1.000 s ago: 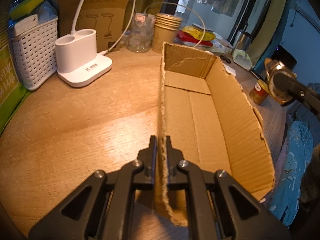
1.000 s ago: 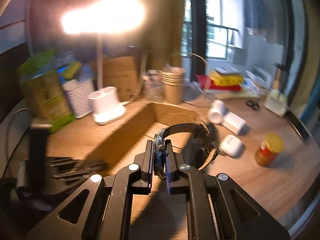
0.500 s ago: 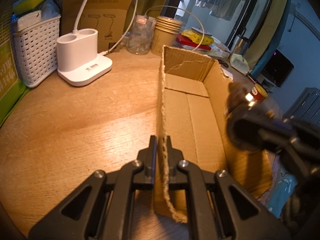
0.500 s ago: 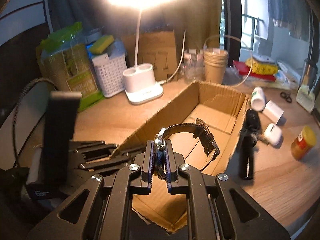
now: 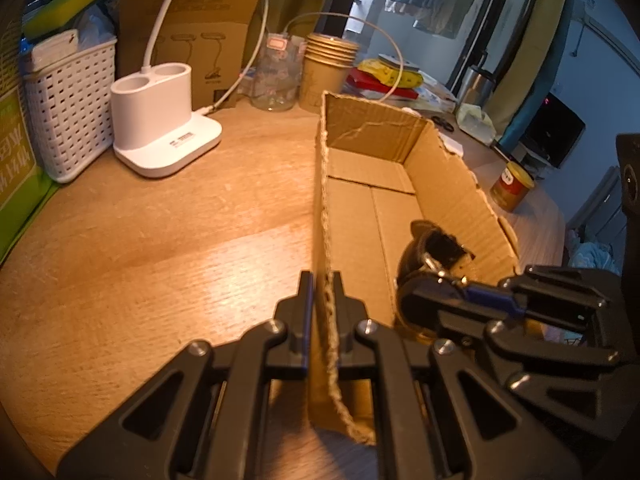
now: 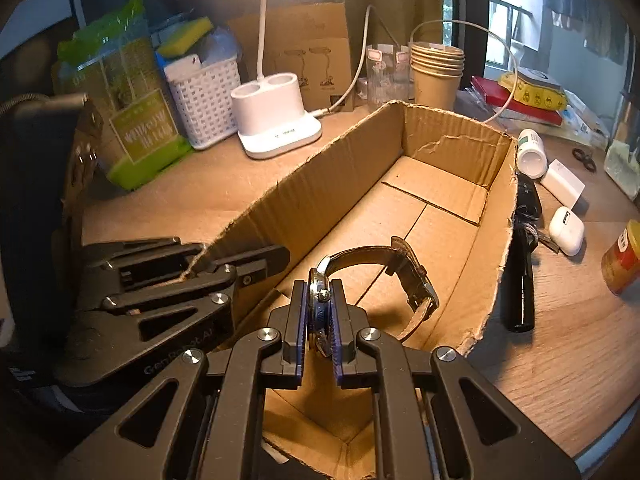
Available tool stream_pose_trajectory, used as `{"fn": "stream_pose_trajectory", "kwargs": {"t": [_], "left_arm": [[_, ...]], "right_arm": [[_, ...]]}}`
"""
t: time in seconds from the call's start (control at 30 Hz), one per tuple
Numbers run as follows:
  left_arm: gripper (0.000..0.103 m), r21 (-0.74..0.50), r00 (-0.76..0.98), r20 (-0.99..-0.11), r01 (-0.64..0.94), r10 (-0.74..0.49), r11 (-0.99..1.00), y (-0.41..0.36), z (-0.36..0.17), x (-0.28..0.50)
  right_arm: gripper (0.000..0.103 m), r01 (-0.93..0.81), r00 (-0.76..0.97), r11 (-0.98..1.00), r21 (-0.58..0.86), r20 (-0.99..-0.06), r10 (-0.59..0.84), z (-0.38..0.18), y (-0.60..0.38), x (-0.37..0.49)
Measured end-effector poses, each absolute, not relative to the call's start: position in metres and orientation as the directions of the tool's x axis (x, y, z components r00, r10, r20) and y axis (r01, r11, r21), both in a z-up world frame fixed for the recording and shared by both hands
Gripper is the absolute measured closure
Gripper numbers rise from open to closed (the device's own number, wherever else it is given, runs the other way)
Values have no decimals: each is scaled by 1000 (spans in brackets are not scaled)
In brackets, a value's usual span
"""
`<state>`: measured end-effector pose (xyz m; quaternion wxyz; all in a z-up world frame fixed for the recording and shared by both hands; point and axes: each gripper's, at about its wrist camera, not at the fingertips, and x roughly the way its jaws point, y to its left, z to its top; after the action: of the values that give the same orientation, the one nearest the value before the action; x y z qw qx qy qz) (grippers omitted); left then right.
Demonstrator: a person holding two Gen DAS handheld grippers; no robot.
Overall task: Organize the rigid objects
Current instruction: 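Carry the watch into the cardboard box and open the right gripper, then move the right gripper to the yellow-lidded red can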
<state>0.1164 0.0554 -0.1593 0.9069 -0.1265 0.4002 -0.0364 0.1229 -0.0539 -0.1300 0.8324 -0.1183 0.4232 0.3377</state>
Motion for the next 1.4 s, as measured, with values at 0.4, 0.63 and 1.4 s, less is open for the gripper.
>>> {"fn": "stream_pose_trajectory", "kwargs": {"t": [0.4,0.63,1.4], "left_arm": [[96,-253,676,-720,-45,-157,966,55,-161,117],[96,-235,689,-711,-49,-137,971,53,-161,115],[96,-191,715,-694,-71,-84,979,49,-160,112]], "right_arm": [[88,-682,408,727,79,-784,468,-128,-52,122],[77,-674,428,733,89,-763,485,-119,-59,119],[56,-542,618,841,6,-675,403,-79,-116,130]]}}
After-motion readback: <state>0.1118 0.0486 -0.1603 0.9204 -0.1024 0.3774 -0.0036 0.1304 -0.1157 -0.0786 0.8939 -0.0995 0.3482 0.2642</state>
